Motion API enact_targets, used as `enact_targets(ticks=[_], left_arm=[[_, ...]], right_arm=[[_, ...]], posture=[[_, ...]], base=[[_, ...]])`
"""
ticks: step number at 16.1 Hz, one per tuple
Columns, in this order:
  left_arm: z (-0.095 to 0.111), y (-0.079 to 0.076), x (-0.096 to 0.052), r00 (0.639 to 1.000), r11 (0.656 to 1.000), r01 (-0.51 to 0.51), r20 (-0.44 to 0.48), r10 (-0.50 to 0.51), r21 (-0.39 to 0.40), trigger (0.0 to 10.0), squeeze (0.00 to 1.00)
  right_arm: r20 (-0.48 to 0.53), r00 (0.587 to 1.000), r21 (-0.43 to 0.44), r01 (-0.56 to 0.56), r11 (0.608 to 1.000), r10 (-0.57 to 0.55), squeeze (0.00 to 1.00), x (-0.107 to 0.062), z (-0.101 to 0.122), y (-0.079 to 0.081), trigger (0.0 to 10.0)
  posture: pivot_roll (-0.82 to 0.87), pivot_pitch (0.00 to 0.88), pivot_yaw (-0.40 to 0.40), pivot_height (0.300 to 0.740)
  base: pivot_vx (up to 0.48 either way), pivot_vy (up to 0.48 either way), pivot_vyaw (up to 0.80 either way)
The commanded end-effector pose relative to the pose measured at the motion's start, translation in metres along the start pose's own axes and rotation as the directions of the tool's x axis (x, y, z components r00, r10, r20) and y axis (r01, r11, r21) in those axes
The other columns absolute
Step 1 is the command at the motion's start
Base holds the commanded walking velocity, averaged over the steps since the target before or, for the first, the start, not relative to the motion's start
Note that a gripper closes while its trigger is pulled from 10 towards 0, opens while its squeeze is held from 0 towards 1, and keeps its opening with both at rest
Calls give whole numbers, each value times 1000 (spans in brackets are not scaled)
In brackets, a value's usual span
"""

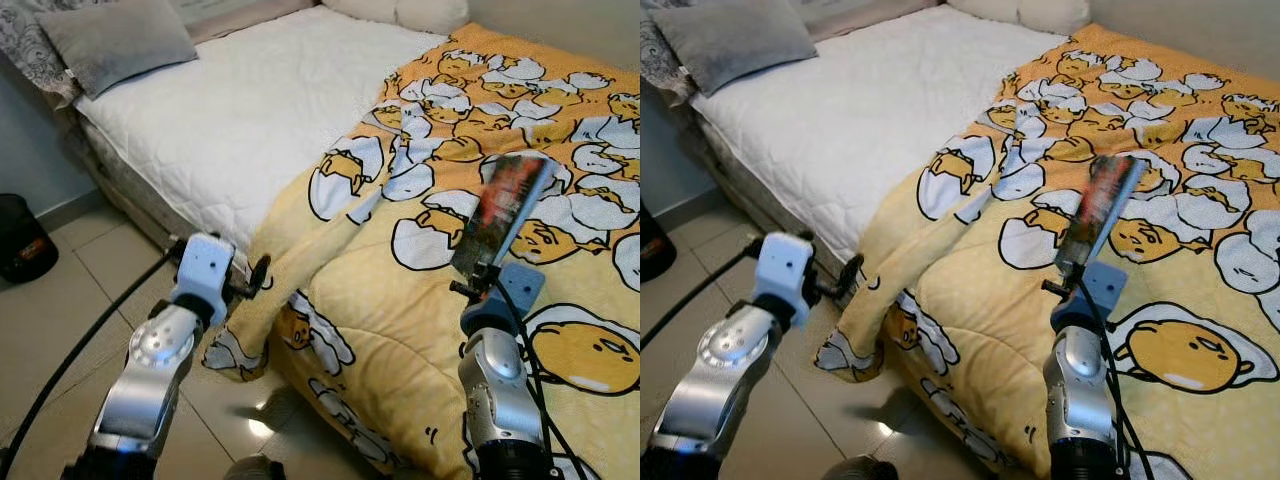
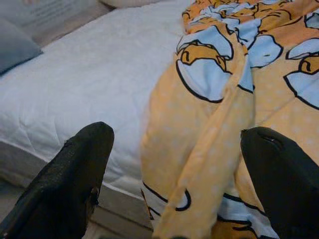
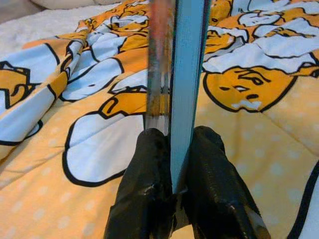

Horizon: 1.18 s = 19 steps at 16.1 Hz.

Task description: Clean up the room

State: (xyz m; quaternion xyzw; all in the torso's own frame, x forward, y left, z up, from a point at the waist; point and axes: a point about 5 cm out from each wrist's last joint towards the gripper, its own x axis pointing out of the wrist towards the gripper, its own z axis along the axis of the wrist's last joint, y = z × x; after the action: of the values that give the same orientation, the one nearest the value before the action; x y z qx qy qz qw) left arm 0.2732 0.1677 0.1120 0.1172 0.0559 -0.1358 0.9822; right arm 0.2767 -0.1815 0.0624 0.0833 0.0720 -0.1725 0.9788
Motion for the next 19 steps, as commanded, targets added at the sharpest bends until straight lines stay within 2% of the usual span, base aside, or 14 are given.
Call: enact_targets(ticks=[1,6,19], left_arm=[[0,5,2,1000,1000,-26,-3,26,14,10000,133],[-2,12,5,999,998,-46,-3,46,32,10000,137],[-1,13,6,999,998,-46,-5,46,30,10000,145]], right_arm=[[42,999,24,-20,1000,19,0,1,13,7,10000],[-3,1000,37,-22,999,23,0,1,11,10,10000],[-26,1000,43,0,999,1,0,2,13,10,10000]], posture=[[67,0,34,740],[73,0,34,740],[81,0,31,740]], base=[[0,480,-800],[0,480,-800],[0,480,-800]])
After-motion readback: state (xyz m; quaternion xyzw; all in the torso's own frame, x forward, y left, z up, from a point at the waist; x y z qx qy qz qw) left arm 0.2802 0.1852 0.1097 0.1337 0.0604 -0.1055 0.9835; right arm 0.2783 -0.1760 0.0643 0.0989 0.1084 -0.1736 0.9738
